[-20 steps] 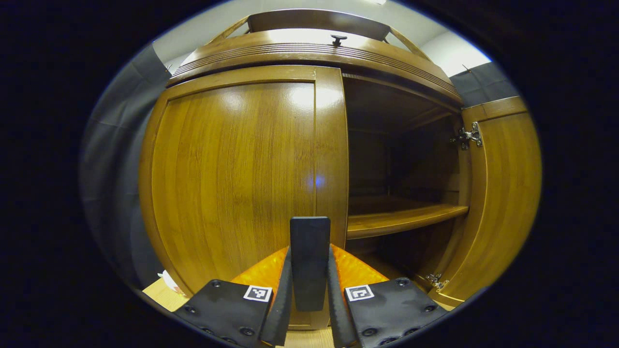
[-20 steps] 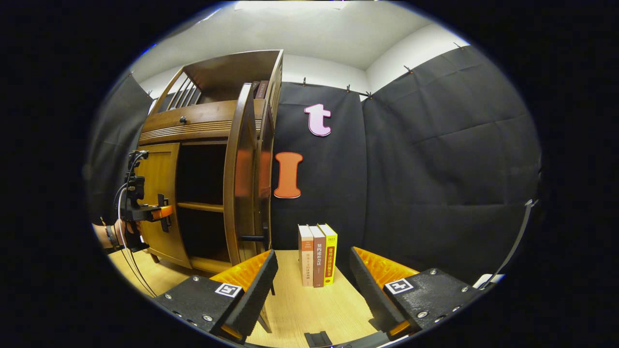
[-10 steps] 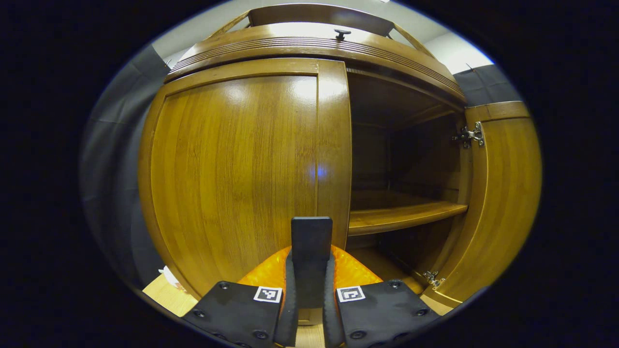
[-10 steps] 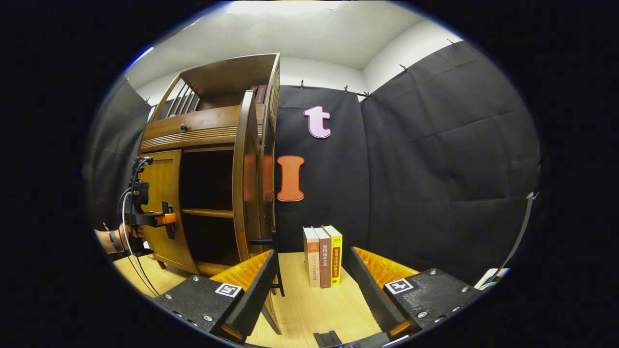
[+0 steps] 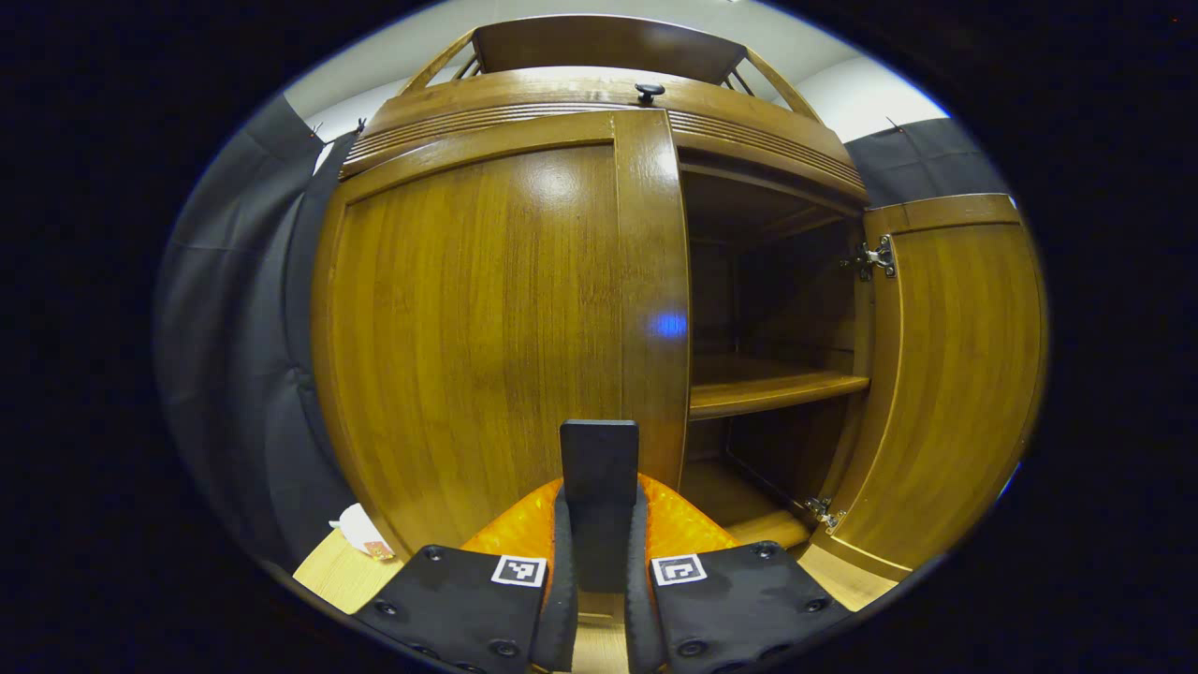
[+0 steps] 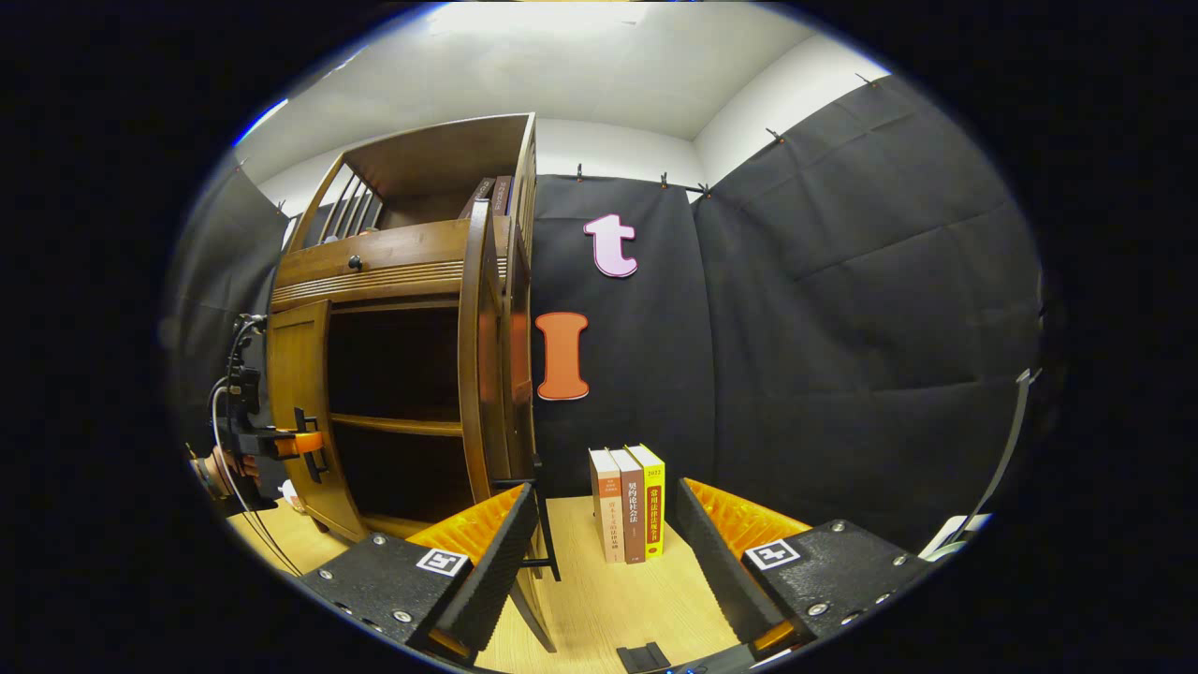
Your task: Open the right door of the double-door shoe cabinet with the right hand, and open the left door with the left hand.
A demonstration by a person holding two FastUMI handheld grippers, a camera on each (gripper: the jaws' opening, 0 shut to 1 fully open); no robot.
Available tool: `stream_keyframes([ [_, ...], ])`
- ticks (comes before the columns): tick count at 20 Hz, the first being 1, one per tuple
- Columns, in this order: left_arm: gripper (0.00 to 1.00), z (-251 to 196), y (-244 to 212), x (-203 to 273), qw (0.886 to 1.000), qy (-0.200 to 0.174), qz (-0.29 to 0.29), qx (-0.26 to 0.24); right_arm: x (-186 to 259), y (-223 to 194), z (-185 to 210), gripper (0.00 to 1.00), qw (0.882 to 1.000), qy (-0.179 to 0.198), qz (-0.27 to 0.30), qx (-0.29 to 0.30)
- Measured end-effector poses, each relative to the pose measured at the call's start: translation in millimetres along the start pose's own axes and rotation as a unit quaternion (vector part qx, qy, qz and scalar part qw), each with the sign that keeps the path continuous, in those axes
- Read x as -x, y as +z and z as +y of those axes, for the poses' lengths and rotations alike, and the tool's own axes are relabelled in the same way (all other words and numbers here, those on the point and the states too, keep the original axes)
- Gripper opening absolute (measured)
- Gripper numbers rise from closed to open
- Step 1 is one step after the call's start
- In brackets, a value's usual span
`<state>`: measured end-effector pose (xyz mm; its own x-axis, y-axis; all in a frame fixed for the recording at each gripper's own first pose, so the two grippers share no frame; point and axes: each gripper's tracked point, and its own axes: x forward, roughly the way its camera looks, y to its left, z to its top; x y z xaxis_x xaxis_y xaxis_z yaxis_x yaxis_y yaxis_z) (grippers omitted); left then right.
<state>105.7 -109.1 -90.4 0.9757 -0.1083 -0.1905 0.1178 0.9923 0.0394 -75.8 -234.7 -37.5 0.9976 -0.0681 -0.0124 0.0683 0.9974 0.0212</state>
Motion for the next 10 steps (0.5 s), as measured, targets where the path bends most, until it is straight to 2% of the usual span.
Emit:
stream_keyframes([
  [5, 0.27, 13, 0, 38, 1.0, -0.003, 0.006, 0.002, -1, 2, 2, 0.92, 1.0, 0.007, 0.004, 0.006],
  [8, 0.27, 26, -2, 62, 1.0, -0.009, 0.015, 0.02, 0, -1, 10, 0.92, 1.0, 0.026, 0.013, 0.008],
  [10, 0.26, 36, -4, 78, 1.0, -0.001, 0.012, 0.006, 3, -3, 10, 0.92, 0.999, 0.033, 0.023, 0.017],
])
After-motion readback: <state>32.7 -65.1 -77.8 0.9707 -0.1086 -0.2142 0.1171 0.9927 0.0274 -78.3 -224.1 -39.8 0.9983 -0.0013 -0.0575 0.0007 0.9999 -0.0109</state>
